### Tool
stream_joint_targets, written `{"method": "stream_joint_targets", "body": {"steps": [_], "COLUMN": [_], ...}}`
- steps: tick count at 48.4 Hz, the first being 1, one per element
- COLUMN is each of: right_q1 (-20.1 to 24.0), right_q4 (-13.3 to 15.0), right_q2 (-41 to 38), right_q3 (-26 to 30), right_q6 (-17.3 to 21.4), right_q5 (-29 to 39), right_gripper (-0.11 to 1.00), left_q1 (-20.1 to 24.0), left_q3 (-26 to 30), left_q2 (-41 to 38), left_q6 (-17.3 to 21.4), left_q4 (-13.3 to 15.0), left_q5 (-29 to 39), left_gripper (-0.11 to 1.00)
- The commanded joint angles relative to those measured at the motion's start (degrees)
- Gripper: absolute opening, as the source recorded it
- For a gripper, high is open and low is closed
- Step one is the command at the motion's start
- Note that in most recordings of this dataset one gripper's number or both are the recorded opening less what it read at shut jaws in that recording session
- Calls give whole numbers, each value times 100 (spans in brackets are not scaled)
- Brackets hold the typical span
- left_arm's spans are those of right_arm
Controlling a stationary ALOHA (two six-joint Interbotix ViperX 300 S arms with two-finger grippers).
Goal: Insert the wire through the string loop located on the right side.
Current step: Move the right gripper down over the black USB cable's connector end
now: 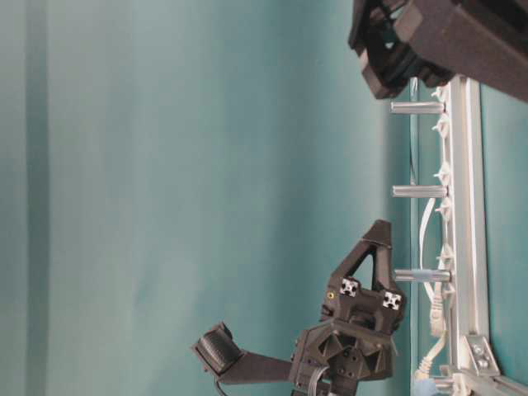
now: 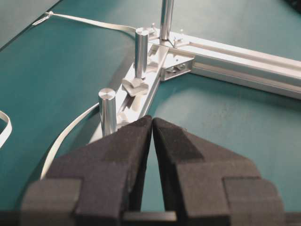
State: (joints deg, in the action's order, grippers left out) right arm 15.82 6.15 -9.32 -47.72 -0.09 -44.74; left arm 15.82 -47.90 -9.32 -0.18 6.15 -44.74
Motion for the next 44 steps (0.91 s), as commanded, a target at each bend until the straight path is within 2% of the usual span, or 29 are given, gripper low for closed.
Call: {"method": "stream_joint_targets", "body": {"steps": [1, 3, 6, 9, 17, 22, 26, 28, 34, 37, 40, 44], "right_q1": [26, 26, 26, 26, 35, 35, 35, 35, 35, 44, 88, 220], "right_q4": [-18, -26, -26, -26, -26, -26, -26, -26, -88, -176, -316, -642], "right_q2": [53, 53, 53, 53, 53, 62, 53, 53, 53, 62, 79, 79], "right_q3": [105, 114, 149, 158, 211, 220, 220, 220, 220, 220, 220, 220], "right_q6": [79, 105, 167, 264, 729, 861, 870, 870, 870, 870, 870, 817], "right_q5": [-26, 9, 62, 70, 79, 88, 132, 167, 308, 316, 316, 325], "right_gripper": [24, 22, 9, 2, 1, 2, 16, 26, 65, 80, 81, 81], "left_q1": [62, 70, 79, 79, 79, 79, 79, 70, 79, 79, 79, 79], "left_q3": [167, 211, 246, 272, 272, 237, 229, 237, 281, 290, 290, 255], "left_q2": [237, 281, 352, 396, 562, 659, 703, 721, 782, 817, 870, 940], "left_q6": [-35, -35, -26, -35, -35, -18, -9, -9, -9, 18, 26, 26], "left_q4": [-211, -211, -211, -211, -211, -220, -220, -220, -211, -220, -220, -220], "left_q5": [158, 299, 483, 633, 870, 1055, 1204, 1274, 1512, 1600, 1652, 1714], "left_gripper": [15, 13, 1, 0, 0, 0, 2, 8, 42, 60, 75, 75]}}
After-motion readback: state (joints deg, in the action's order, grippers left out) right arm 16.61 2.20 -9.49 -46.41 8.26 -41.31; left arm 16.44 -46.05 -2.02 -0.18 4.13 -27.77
